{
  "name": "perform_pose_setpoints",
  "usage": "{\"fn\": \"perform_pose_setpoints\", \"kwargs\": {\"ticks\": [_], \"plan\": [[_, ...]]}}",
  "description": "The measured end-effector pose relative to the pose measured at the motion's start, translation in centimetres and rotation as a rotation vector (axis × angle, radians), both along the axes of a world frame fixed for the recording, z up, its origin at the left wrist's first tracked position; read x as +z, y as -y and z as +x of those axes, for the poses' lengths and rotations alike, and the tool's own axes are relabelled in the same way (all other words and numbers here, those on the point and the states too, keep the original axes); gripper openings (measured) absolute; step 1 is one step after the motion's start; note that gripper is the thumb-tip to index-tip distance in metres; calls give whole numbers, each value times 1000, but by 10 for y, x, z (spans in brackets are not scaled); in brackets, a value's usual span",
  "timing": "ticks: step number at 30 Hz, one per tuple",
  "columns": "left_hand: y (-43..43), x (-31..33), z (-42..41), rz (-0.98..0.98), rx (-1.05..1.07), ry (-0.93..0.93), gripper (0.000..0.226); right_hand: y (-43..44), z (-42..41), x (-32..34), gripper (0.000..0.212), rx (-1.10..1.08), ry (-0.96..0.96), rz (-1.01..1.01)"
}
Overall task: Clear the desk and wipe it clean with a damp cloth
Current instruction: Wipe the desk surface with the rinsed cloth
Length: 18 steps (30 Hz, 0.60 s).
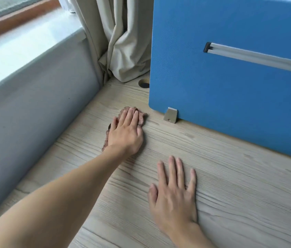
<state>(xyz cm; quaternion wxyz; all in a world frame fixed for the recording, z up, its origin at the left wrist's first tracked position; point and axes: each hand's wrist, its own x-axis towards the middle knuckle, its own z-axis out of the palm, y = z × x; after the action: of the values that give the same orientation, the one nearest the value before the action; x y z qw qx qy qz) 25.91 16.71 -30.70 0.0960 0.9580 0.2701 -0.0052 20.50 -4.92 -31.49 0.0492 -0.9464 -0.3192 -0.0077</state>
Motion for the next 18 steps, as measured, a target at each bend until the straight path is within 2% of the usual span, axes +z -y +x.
{"fn": "perform_pose_setpoints", "kwargs": {"ticks": [3, 7, 18], "plan": [[6, 0, -8, 33, -53, -7, 64, 1, 0, 2, 66, -9, -4, -7], [19, -1, -27, 66, -197, 12, 76, -1, 0, 2, 67, -4, -6, -13], [-2, -3, 32, 9, -145, 11, 65, -1, 0, -2, 66, -2, 36, -13]]}}
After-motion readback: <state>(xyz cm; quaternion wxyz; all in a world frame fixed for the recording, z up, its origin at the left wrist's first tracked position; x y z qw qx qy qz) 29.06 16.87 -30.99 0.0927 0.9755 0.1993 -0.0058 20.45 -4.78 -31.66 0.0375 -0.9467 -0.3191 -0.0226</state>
